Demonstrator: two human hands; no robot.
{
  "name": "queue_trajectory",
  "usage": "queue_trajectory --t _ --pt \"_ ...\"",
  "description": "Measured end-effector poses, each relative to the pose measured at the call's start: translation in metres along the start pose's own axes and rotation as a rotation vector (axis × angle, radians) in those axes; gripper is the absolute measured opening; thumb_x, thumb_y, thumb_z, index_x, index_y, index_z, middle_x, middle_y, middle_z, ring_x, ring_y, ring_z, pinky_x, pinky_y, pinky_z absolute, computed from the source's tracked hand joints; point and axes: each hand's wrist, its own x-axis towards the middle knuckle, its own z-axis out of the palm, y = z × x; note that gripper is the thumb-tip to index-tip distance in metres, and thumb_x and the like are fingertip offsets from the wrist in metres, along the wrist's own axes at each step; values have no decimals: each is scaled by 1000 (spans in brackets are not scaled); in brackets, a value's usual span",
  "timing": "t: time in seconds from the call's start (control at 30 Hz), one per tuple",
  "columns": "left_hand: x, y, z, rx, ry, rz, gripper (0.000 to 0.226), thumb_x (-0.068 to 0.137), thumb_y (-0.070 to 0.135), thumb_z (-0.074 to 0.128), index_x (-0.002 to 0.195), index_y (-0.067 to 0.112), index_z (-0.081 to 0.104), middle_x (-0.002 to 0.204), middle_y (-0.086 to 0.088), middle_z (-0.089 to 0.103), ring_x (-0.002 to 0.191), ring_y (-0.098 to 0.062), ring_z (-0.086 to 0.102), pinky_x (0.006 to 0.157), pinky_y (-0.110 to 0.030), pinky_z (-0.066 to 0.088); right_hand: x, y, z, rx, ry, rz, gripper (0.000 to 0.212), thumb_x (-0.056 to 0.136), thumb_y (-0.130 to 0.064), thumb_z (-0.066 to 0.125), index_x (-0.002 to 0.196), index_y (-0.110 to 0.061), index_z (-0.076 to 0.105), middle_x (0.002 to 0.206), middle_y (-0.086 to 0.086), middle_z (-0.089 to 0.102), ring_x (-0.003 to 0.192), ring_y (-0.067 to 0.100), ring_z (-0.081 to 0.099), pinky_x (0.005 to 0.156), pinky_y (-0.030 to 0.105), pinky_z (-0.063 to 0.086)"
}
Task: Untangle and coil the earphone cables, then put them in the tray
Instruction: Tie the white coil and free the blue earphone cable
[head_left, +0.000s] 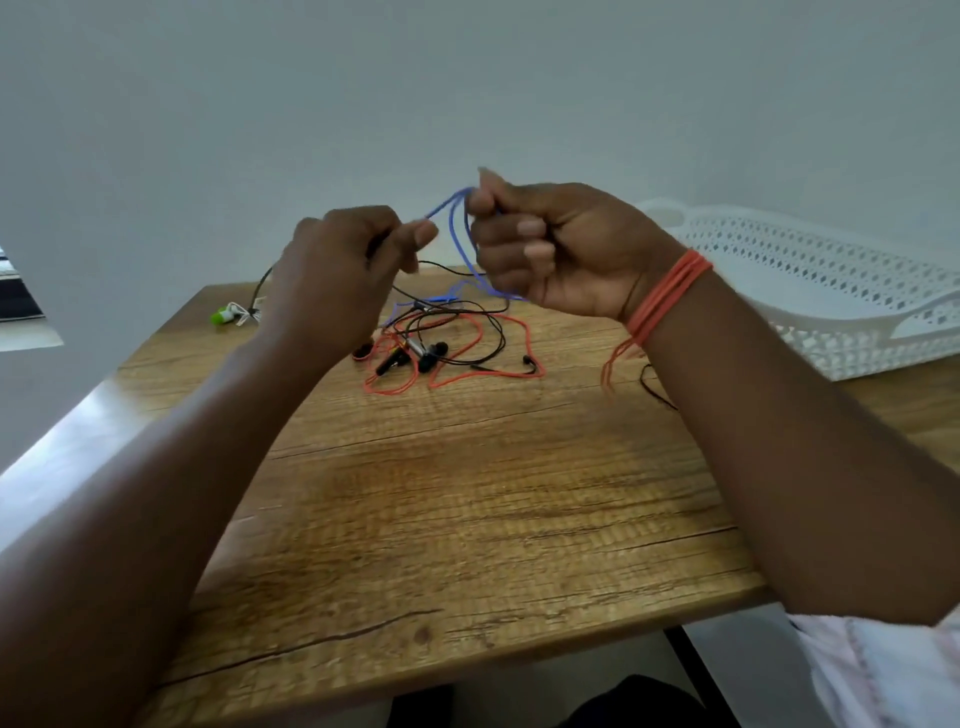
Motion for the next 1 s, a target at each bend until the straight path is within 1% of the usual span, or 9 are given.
queue_trajectory --t 0.17,0.23,0.3,0.4,0.47,0.53,0.63,0.77,1.0 --pt "-14 12 26 26 -316 83 26 98 38 48 115 25 63 72 13 57 67 -13 58 63 -29 44 10 -2 4 500 252 -513 25 101 -1 36 97 12 58 73 16 68 68 21 70 57 21 57" --pt "-20 20 34 88 -417 133 29 98 37 48 124 29 58 75 17 55 72 -9 56 69 -29 46 11 0 0 507 419 -657 19 100 4 40 98 13 57 80 23 68 81 29 70 66 28 61" --pt "-22 28 36 153 -437 174 32 96 45 48 123 31 57 79 15 59 79 -14 58 76 -35 50 15 7 -6 267 607 -708 11 98 4 46 100 10 55 81 21 67 76 29 70 72 31 61" --pt "-18 32 26 260 -305 223 27 95 50 47 110 34 63 85 8 67 84 -20 60 67 -32 41 20 23 -10 -557 808 -642 12 97 1 49 94 6 59 72 13 64 59 12 64 66 27 59" --pt "-10 28 11 320 -144 208 24 93 50 51 104 37 67 86 3 70 84 -25 62 64 -31 35 23 34 -6 -1103 743 -505 18 96 -4 48 82 2 59 63 5 57 50 3 57 57 23 51" --pt "-4 19 -4 313 -46 148 24 87 54 60 96 33 70 80 4 68 77 -21 58 63 -30 31 24 38 0 -1257 647 -356 29 98 -12 46 72 -6 57 58 -3 51 49 4 52 58 28 44" --pt "0 3 -11 259 30 111 33 82 58 64 87 26 71 70 4 63 64 -16 53 57 -29 31 20 32 8 -951 521 -123 46 105 -29 37 82 0 64 54 -3 41 43 7 37 48 21 35" --pt "1 0 -4 72 37 26 39 85 60 59 77 24 69 60 9 59 51 -7 47 53 -29 34 5 18 6 -478 260 14 36 104 -31 39 85 -5 55 50 -6 33 41 6 26 40 17 24" --pt "-24 39 35 -624 -218 -210 45 103 38 39 75 8 58 48 -3 45 34 -11 38 37 -22 33 4 0 6 353 71 -259 39 105 -25 32 85 -2 57 43 -5 36 34 4 28 34 15 23"
